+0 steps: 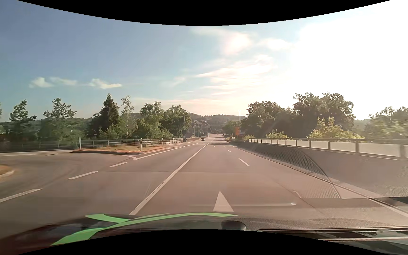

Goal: Follow the waypoints while adhering to traffic rules and regulations

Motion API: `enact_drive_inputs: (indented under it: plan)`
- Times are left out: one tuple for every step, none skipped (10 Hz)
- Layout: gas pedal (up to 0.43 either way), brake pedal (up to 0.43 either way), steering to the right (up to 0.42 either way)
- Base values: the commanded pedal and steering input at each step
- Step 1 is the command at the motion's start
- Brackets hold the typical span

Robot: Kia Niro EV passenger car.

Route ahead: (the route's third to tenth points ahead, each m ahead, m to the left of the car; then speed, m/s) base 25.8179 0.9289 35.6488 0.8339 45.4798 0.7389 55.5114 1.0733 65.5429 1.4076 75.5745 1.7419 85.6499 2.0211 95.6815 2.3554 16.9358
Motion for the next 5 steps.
enact_drive_inputs:
  plan:
    - [0.067,0.000,0.009]
    - [0.059,0.000,0.009]
    - [0.059,0.000,0.009]
    - [0.059,0.000,0.009]
    - [0.059,0.000,0.009]
